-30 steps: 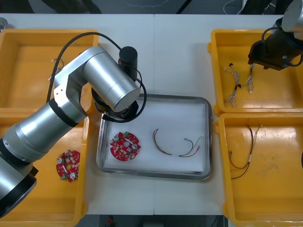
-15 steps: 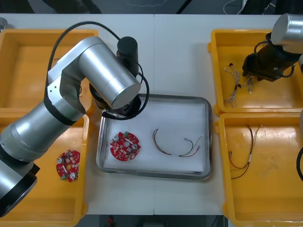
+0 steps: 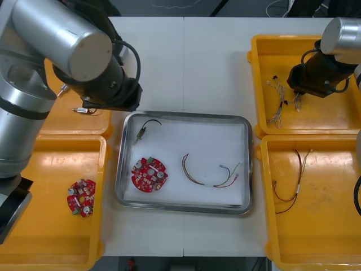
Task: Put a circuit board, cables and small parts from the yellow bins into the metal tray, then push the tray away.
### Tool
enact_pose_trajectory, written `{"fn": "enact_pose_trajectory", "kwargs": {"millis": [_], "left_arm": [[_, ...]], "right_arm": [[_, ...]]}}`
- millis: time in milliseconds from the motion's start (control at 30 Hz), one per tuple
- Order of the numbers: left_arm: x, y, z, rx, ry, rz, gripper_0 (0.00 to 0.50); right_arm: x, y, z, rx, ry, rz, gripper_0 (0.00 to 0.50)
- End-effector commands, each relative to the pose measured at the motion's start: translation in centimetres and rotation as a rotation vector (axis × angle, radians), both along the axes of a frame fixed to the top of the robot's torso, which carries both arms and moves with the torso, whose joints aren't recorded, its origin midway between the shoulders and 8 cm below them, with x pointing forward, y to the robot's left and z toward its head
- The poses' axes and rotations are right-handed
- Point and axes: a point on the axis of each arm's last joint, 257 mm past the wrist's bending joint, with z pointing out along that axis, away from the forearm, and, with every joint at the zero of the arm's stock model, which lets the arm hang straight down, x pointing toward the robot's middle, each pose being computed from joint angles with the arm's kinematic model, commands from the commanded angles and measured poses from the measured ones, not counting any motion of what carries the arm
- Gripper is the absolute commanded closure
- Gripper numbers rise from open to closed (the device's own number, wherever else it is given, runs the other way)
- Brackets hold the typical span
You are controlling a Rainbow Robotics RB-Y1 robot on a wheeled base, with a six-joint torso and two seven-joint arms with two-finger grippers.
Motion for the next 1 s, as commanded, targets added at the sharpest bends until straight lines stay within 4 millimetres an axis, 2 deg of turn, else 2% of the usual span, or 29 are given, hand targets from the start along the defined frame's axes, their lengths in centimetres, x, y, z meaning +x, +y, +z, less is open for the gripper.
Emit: {"fn": "enact_pose_trajectory", "kwargs": {"millis": [33,233,533,700,833,1000], "left_arm": [[1.9,3.8,3.8,0.108,-0.062,-0.126,0.0],[3.6,6.9,4.5,0.163,-0.038,-0.155,0.0],[6.5,11.8,5.0,0.255,-0.018,-0.2,0.0],[8.1,14.4,4.9,0.293,-0.025,-0.24,0.0],[9.1,15.8,5.1,0.31,-0.037,-0.272,0.0],[10.5,17.3,4.8,0.332,-0.046,-0.303,0.0]], "right_arm": [[0.6,0.5,1.6,0.006,-0.02,-0.013,0.5],[-0.2,-0.3,4.2,-0.014,-0.005,-0.01,0.5],[-3.3,-0.3,10.7,-0.027,0.024,0.021,0.5],[-5.5,0.7,13.9,-0.039,0.037,0.059,0.5],[-7.3,1.5,15.3,-0.062,0.046,0.092,0.5],[-7.6,3.7,17.7,-0.083,-0.077,0.187,0.5]]}}
